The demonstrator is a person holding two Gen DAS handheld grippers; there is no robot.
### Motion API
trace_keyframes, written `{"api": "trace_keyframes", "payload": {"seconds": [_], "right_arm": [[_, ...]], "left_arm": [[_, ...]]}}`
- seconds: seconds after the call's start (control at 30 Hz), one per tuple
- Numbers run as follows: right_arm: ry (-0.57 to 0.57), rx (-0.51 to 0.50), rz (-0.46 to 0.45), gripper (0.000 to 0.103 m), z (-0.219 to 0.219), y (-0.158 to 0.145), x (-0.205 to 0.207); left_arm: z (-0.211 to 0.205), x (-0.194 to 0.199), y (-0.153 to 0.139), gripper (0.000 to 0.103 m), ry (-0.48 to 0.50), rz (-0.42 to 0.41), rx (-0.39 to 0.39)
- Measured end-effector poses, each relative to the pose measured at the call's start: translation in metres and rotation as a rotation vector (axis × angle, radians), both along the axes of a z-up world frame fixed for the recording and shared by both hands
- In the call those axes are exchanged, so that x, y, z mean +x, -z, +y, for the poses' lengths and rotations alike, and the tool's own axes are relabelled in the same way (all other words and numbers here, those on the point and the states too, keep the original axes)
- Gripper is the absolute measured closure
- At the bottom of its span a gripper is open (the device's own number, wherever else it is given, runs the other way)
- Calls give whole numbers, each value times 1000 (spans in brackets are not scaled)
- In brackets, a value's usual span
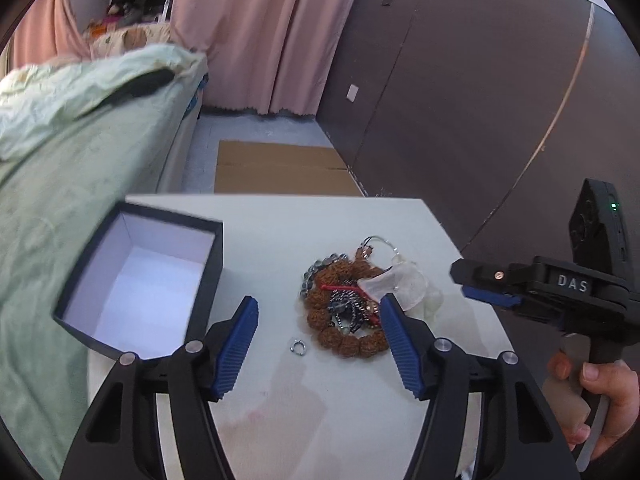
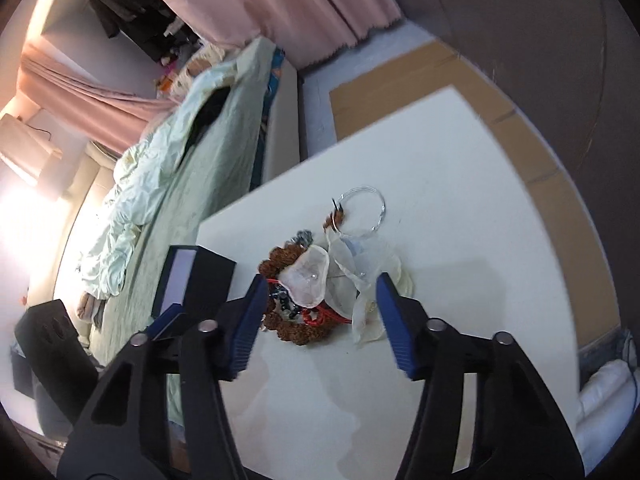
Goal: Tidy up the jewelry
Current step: 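Close the right tool on the clear plastic bag on the pile, then lift the plastic bag away with the right tool while the left tool grasps the brown bead bracelet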
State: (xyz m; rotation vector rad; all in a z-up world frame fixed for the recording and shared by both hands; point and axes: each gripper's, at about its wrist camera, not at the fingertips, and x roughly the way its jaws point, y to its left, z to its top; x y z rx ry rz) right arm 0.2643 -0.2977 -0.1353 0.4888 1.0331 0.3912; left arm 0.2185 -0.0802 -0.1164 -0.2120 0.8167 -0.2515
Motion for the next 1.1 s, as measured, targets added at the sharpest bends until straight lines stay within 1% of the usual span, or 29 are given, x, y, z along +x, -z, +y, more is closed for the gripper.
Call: {"api": "trace_keyframes", "payload": {"seconds": [0.03, 0.07, 0.1, 0.17, 0.23, 0.27, 0.3, 0.33, 0.37, 0.43, 0.53, 0.6, 0.77, 0.9, 0.97, 1.03, 1.1], "right_arm": [[-5, -11, 1, 49, 2, 2, 5], [-2, -19, 2, 49, 2, 3, 8], [3, -24, 3, 49, 2, 4, 12], [-2, -37, 11, 49, 4, 9, 18], [-16, -46, 30, 55, 8, 18, 25], [-21, -52, 48, 63, 10, 24, 28], [-25, -57, 63, 78, 11, 30, 30], [-28, -57, 79, 87, 10, 35, 32], [-24, -45, 91, 100, 7, 38, 32], [-7, -17, 74, 100, 0, 35, 29], [10, 9, -11, 100, -10, 14, 23], [25, 51, -37, 100, -18, 6, 18], [47, 103, -107, 100, -28, -15, 8], [53, 141, -158, 100, -29, -31, 4], [52, 148, -164, 100, -27, -33, 4], [47, 151, -166, 100, -23, -34, 3], [41, 156, -170, 100, -20, -36, 4]], "left_arm": [[1, 4, 6, 42, -7, 35, -13], [0, 7, 9, 42, -5, 50, -23], [-1, 9, 11, 42, 6, 51, -26], [-7, 11, 13, 42, 23, 49, 14], [-9, 14, 17, 42, 37, 56, 13], [-11, 15, 19, 42, 40, 60, 19], [-11, 15, 21, 42, 42, 64, 24], [-13, 16, 23, 42, 46, 72, 26], [-13, 16, 25, 42, 48, 79, 22], [-14, 18, 29, 42, 46, 83, 21], [-16, 23, 32, 42, 44, 80, 29], [-18, 25, 35, 42, 45, 82, 33], [-22, 31, 42, 43, 43, 85, 53], [-22, 39, 47, 55, 27, 90, 59], [-21, 43, 50, 60, 22, 93, 57], [-20, 46, 54, 62, 22, 106, 52], [-20, 49, 58, 69, 24, 116, 42]]}}
